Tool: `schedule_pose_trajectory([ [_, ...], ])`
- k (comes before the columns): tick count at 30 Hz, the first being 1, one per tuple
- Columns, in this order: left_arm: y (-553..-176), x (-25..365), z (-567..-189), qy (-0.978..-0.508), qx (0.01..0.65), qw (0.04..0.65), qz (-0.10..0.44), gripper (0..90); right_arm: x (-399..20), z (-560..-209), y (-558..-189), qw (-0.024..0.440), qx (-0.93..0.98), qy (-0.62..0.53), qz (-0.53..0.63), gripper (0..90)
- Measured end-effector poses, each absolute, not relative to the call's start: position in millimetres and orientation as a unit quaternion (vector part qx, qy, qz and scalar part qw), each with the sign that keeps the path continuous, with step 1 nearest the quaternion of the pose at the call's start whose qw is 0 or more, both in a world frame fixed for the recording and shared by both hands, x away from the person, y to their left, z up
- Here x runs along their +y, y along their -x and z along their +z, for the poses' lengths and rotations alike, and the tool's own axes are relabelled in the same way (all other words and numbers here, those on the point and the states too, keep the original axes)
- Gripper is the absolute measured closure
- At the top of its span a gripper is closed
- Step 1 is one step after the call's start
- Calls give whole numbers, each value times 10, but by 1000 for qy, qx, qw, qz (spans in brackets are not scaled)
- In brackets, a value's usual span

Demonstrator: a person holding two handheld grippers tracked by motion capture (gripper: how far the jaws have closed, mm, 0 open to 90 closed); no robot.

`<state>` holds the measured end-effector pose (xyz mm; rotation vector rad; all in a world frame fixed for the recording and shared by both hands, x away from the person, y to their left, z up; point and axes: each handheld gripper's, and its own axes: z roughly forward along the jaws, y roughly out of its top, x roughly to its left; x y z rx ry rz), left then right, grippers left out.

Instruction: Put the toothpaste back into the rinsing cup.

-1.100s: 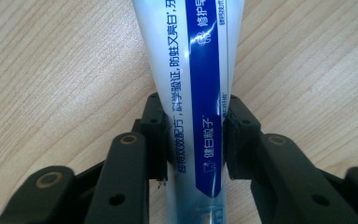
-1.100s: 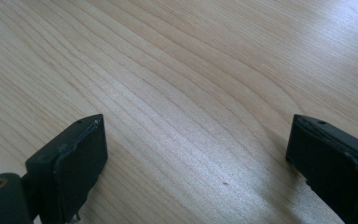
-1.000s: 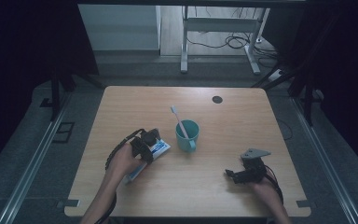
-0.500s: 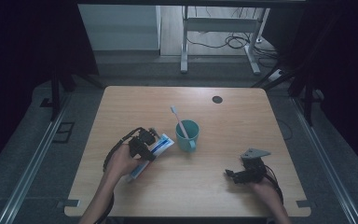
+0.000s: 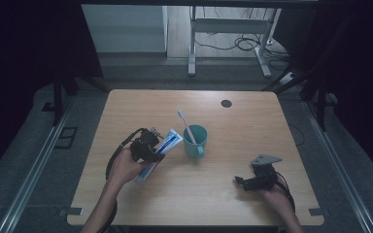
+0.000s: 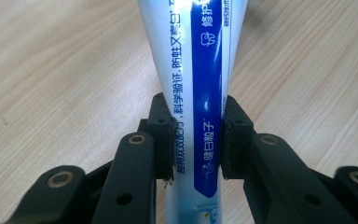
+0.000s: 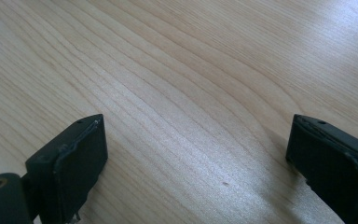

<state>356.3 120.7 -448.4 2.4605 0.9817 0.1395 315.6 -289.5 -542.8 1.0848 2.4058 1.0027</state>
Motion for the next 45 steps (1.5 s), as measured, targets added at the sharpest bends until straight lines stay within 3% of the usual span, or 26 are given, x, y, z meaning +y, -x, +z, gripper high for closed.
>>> schedule_pose_trajectory([
  [34,-3513,1014,-4025,-847,336,393,122,709,-2897,-5427,-3157,158,842,-378,350,50],
  [45,-3602,880,-3929,-837,335,414,129,708,-2897,-5427,-3157,158,842,-379,350,49],
])
